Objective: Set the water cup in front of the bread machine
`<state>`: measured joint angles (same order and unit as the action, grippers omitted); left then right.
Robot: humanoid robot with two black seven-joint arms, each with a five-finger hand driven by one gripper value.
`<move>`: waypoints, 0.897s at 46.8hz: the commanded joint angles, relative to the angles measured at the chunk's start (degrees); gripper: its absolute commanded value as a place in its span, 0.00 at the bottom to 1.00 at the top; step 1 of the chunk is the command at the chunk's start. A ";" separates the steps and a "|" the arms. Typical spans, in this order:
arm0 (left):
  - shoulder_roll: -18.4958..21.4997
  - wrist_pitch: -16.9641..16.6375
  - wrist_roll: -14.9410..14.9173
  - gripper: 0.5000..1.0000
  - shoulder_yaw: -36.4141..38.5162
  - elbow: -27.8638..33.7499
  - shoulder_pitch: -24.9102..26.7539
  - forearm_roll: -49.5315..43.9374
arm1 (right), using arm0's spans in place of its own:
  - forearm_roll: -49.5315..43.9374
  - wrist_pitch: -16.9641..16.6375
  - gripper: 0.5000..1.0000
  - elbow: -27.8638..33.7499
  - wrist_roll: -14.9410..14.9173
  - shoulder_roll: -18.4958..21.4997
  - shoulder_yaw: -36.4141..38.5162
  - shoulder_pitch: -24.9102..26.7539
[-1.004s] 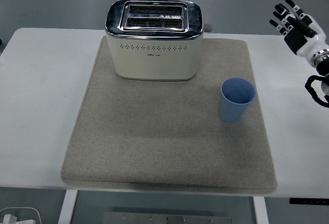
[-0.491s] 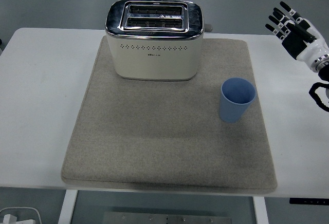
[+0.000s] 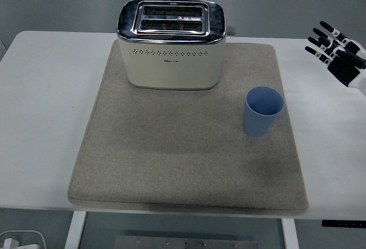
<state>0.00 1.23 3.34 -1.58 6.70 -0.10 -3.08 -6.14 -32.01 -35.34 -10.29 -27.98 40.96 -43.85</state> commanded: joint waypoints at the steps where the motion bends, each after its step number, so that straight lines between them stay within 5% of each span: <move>1: 0.00 0.00 0.00 1.00 0.00 -0.02 0.02 0.00 | -0.80 -1.92 0.88 0.01 -0.08 -0.58 -0.01 0.26; 9: 0.00 0.00 0.00 1.00 0.00 -0.02 0.02 0.00 | -3.43 -2.99 0.88 0.01 -0.34 -1.81 -0.01 1.13; 23: 0.00 0.08 0.00 1.00 0.00 -0.02 0.02 0.00 | -9.67 -2.99 0.88 0.01 -7.02 -2.78 -0.01 2.28; 42: 0.00 0.00 0.00 1.00 0.00 -0.02 0.02 0.00 | -10.91 -2.99 0.88 -0.78 -8.34 -4.53 -0.01 4.65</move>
<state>0.00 1.24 3.34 -1.58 6.69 -0.09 -3.08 -16.80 -35.01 -36.06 -18.03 -32.39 40.93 -39.54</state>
